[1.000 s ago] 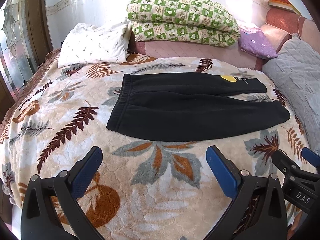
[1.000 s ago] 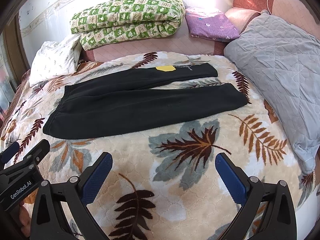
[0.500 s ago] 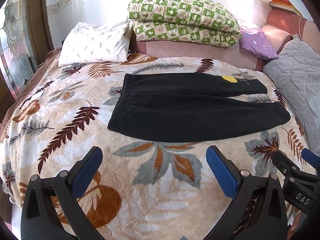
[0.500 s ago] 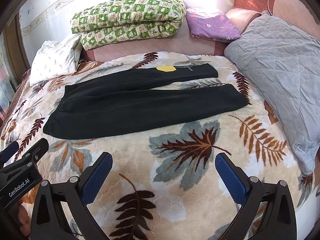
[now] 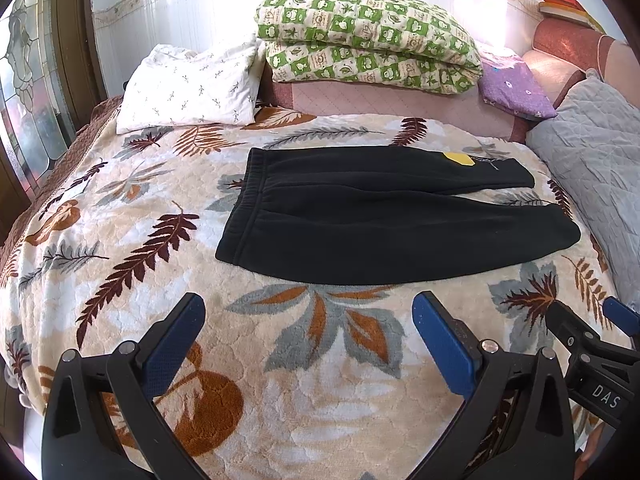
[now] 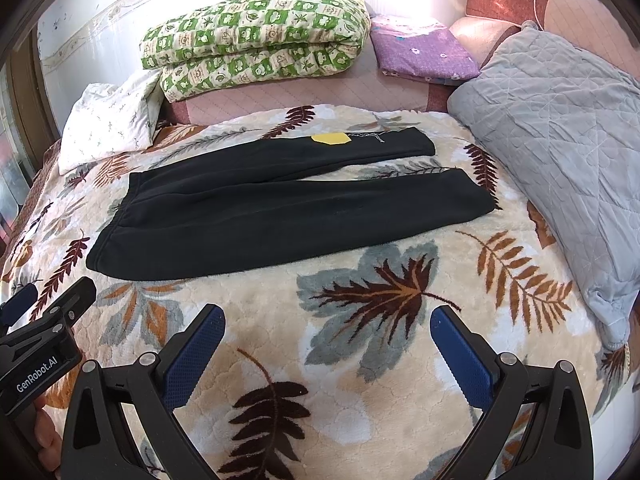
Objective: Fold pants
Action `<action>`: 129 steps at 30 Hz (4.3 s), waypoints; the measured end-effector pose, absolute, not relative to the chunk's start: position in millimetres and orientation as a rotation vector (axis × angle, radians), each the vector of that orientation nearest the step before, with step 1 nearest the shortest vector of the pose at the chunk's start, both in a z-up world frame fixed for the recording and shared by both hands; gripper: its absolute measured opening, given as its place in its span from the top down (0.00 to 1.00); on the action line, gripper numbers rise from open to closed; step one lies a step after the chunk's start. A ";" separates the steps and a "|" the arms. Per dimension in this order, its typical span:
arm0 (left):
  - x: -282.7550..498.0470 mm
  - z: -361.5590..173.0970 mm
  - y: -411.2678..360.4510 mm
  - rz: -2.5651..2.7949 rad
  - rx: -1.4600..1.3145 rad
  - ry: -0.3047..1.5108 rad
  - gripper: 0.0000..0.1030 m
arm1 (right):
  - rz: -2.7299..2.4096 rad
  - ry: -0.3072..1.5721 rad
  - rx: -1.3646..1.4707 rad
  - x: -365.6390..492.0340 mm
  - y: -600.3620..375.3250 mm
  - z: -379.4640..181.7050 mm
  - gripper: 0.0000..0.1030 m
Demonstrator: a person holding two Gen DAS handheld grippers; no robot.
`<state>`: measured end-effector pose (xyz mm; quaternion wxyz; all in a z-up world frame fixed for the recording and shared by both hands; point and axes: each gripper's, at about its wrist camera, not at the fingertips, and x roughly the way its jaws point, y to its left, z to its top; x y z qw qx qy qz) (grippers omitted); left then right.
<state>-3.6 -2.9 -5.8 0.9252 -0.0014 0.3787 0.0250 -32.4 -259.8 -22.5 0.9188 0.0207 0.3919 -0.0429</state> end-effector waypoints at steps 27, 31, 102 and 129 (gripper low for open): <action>7.9 -10.6 2.6 0.049 -0.010 0.805 0.00 | -0.073 0.810 0.030 -26.0 -261.4 -20.7 0.00; 31.2 -8.5 3.4 0.032 0.000 0.839 0.00 | -0.043 0.827 0.025 -9.7 -270.8 -14.6 0.00; 334.9 -60.6 100.1 -0.078 -0.252 1.201 0.74 | 0.078 1.164 0.216 380.2 -495.8 -53.7 0.94; 164.5 -8.7 94.9 -0.143 -0.273 0.999 0.74 | 0.149 0.999 -0.043 181.7 -482.7 -2.3 0.97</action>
